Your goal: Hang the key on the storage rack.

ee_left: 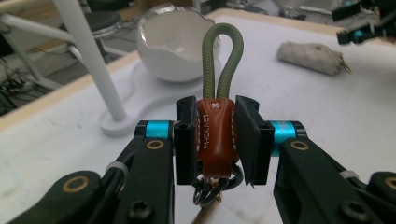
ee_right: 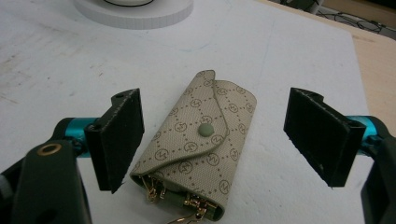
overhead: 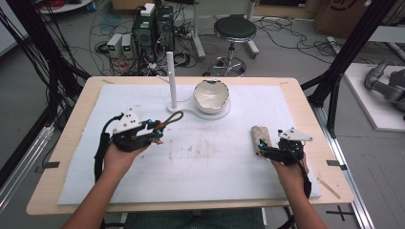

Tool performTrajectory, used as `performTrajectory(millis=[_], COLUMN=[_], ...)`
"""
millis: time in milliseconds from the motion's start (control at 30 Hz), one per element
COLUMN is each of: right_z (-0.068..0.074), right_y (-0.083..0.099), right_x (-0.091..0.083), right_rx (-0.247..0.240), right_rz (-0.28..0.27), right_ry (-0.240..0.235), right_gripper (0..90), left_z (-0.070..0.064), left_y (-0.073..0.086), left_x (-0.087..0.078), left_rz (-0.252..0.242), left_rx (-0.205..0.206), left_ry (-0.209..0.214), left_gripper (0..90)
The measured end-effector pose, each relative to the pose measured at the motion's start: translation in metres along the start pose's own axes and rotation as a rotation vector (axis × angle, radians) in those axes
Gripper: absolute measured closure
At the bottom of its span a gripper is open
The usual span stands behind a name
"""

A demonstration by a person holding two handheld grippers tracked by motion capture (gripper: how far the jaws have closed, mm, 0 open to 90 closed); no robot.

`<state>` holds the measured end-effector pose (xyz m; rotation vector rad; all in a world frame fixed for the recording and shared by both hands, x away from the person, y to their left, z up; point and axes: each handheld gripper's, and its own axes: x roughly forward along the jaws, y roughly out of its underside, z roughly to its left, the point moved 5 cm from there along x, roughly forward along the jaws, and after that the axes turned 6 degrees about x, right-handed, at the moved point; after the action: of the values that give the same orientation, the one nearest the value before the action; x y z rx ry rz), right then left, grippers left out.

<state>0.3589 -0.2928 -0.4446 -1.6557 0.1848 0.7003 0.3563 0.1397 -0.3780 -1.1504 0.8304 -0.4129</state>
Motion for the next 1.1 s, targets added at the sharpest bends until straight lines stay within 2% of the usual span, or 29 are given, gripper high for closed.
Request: performTrajectory(millis=[100, 133, 300, 333, 367, 600, 733, 933, 1100], right_z=[0.001, 0.001, 0.001, 0.000, 0.000, -0.001, -0.001, -0.002, -0.002], right_y=[0.000, 0.000, 0.000, 0.000, 0.000, 0.001, 0.001, 0.002, 0.002], right_x=[0.001, 0.001, 0.001, 0.001, 0.001, 0.000, 0.000, 0.001, 0.001], right_rx=[-0.005, -0.006, -0.004, 0.001, 0.001, 0.000, -0.002, 0.001, 0.007], right_rz=[0.002, 0.002, -0.001, 0.002, 0.002, 0.002, 0.003, 0.004, 0.007], right_ry=[-0.002, -0.003, -0.005, -0.004, -0.004, -0.002, -0.001, -0.001, -0.001], right_gripper=[20.4, 20.4, 20.4, 20.4, 20.4, 20.4, 20.4, 20.4, 20.4], left_z=[0.015, 0.015, 0.033, 0.040, 0.040, 0.063, 0.069, 0.078, 0.084], left_y=[-0.020, -0.020, -0.039, -0.046, -0.046, -0.063, -0.063, -0.056, -0.051], left_x=[0.001, 0.001, 0.004, 0.006, 0.006, 0.010, 0.013, 0.023, 0.031], left_rz=[-0.024, -0.024, -0.040, -0.040, -0.040, -0.040, -0.034, 0.003, 0.033], left_rx=[0.005, 0.005, 0.005, 0.008, 0.008, 0.016, 0.010, -0.003, 0.006], left_ry=[-0.047, -0.047, -0.092, -0.116, -0.116, -0.198, -0.214, -0.237, -0.255], left_gripper=[69.8, 69.7, 69.7, 69.7, 69.7, 69.7, 69.7, 69.7, 69.7])
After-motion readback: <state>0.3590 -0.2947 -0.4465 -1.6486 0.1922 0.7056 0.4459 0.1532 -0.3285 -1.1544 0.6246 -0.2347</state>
